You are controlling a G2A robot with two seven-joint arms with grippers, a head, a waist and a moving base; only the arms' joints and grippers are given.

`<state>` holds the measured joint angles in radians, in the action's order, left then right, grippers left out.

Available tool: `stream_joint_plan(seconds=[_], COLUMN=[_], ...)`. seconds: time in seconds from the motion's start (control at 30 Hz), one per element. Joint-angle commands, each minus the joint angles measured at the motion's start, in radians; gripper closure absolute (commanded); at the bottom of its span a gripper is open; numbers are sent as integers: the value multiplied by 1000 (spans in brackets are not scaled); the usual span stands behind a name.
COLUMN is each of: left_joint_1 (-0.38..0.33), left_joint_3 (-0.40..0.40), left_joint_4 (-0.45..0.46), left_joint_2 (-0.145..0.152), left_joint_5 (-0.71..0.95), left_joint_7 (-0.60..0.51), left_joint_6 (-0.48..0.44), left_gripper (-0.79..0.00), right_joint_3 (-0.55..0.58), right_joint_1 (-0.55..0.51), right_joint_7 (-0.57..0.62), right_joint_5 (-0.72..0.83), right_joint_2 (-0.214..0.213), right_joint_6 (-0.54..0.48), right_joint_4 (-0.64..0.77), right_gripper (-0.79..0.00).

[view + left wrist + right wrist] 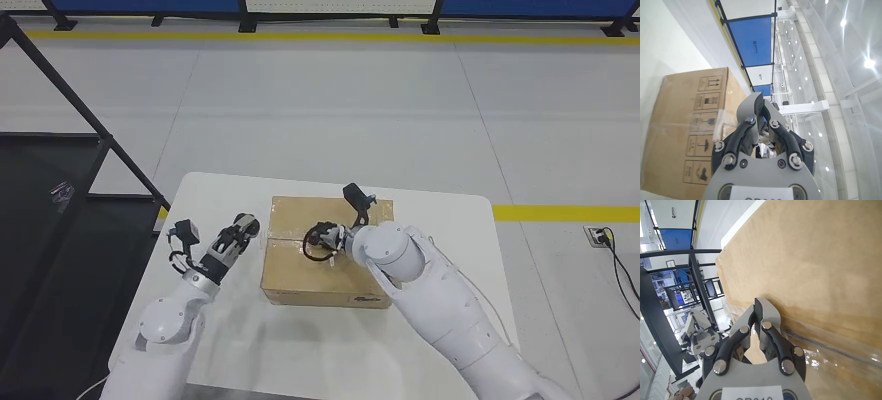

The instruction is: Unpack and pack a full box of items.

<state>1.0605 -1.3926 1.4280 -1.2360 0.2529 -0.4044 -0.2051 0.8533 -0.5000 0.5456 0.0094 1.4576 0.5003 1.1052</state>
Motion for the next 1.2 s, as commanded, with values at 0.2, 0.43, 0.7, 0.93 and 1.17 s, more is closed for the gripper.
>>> stream_joint_plan(seconds=[0.2, 0.43, 0.7, 0.93, 1.17], left_joint_1=[-70, -109, -126, -130, -134], left_joint_3=[92, 119, 124, 123, 121], left_joint_4=[-87, -183, -221, -231, -234], left_joint_2=[-15, -25, -27, -28, -29], left_joint_5=[-32, -19, -35, -41, -47], left_joint_7=[-27, -16, -20, -25, -31], left_joint_6=[50, 42, 53, 54, 56], left_gripper=[0, 0, 0, 0, 0], right_joint_3=[26, 47, 81, 173, 293], right_joint_1=[-5, -22, -39, -95, -193], right_joint_7=[37, 80, 145, 172, 154], right_joint_5=[0, -28, -85, -126, -169], right_joint_2=[-3, -13, -34, -70, -110], right_joint_6=[-37, -41, -12, 2, 32], right_joint_4=[-10, 16, 39, 79, 184], right_gripper=[0, 0, 0, 0, 0])
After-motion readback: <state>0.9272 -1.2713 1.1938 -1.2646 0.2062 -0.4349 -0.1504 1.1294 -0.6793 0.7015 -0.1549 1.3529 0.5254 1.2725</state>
